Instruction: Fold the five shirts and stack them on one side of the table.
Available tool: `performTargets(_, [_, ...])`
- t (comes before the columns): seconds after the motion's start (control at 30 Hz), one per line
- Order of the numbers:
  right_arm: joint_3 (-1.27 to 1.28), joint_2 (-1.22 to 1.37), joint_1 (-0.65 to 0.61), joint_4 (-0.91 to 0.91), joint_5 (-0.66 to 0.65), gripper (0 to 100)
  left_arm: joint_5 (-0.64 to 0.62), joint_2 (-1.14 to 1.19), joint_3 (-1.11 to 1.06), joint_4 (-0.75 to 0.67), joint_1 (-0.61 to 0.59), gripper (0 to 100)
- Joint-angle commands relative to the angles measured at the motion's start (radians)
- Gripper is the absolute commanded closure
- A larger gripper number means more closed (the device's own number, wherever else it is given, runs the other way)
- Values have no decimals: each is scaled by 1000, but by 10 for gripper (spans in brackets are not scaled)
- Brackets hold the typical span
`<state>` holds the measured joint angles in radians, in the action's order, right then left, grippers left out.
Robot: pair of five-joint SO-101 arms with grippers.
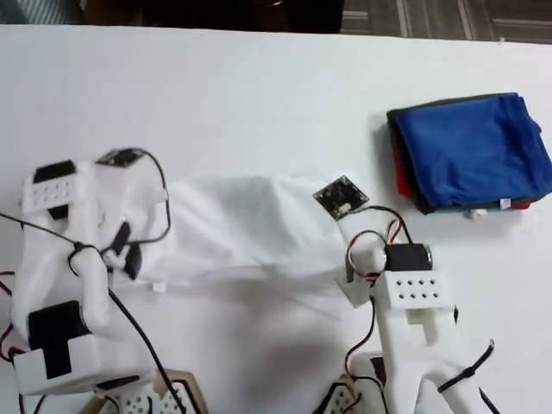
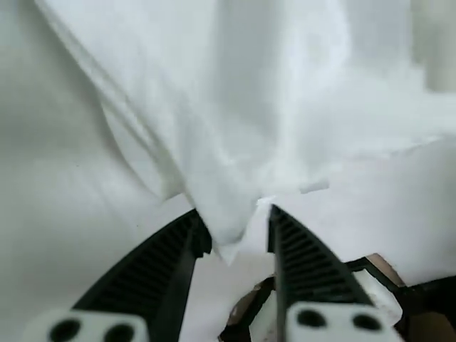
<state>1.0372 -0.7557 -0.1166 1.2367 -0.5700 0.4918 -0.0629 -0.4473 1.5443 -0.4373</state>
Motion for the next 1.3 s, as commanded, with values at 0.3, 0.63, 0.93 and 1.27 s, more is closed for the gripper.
performTargets(0.3, [-410,-18,-65,77,14,811,-54,-35,414,60,-97,771])
performTargets(0.63, [-519,427,-163,-254,146,975,-241,307,372,-276,100,974])
performTargets(0.93, [-730,912,-128,-361,146,975,-258,672,748,-301,46,975])
performTargets(1.27, [-1022,1227,10,-377,141,975,-281,999,1290,-181,14,975])
